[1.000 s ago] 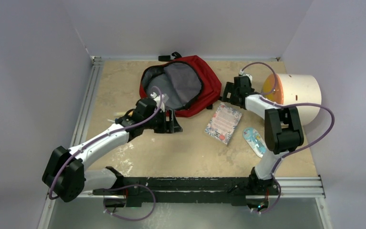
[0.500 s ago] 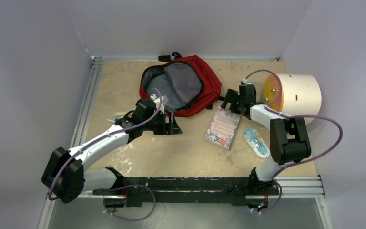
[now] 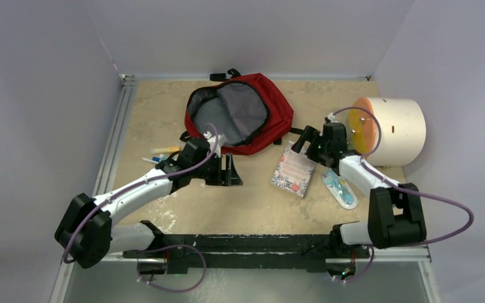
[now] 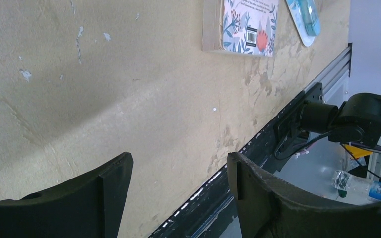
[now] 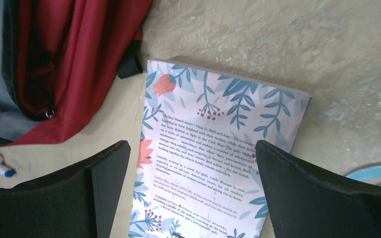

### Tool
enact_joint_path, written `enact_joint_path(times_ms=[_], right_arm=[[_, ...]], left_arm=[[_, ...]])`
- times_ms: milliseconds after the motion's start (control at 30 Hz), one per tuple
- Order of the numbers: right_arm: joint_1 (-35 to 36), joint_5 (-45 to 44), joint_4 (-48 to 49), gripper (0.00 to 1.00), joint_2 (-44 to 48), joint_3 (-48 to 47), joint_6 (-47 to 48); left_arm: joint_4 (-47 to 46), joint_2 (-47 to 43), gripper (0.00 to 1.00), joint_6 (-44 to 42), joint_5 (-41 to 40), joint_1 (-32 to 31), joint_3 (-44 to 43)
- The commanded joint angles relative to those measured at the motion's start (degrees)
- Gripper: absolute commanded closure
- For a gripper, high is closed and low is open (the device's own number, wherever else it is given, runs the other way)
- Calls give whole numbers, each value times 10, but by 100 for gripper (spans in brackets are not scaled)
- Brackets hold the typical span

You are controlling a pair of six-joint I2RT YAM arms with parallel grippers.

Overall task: Pack the student bag
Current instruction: Adjust the book at the center of the board.

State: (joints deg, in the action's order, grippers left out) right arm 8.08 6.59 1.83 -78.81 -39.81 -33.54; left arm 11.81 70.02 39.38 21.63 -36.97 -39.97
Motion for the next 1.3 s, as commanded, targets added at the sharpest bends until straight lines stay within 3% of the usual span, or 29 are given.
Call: enact_joint_path(times_ms=[0, 133, 300, 600, 900, 1133, 1267], right_arm=[[6, -111, -17, 1, 69, 4, -54], [5, -188, -13, 1, 116, 23, -75], [4, -225, -38, 1, 39, -10, -105], [5, -130, -26, 2, 30, 27, -117], [11, -37, 29, 11, -30, 33, -19], [111, -3, 43, 20, -48, 9, 42], [150, 44, 53, 25, -75, 3, 24]], left_arm=[[-26, -4, 31, -6, 2, -3, 1], [-24, 7, 31, -6, 1, -3, -9], [-21, 13, 31, -5, 0, -3, -17], [-17, 7, 31, -3, -3, -3, -12], [-68, 63, 31, 24, 21, -3, -40], [-67, 77, 31, 33, -9, -3, -53], [-49, 80, 31, 46, -31, -3, -53]])
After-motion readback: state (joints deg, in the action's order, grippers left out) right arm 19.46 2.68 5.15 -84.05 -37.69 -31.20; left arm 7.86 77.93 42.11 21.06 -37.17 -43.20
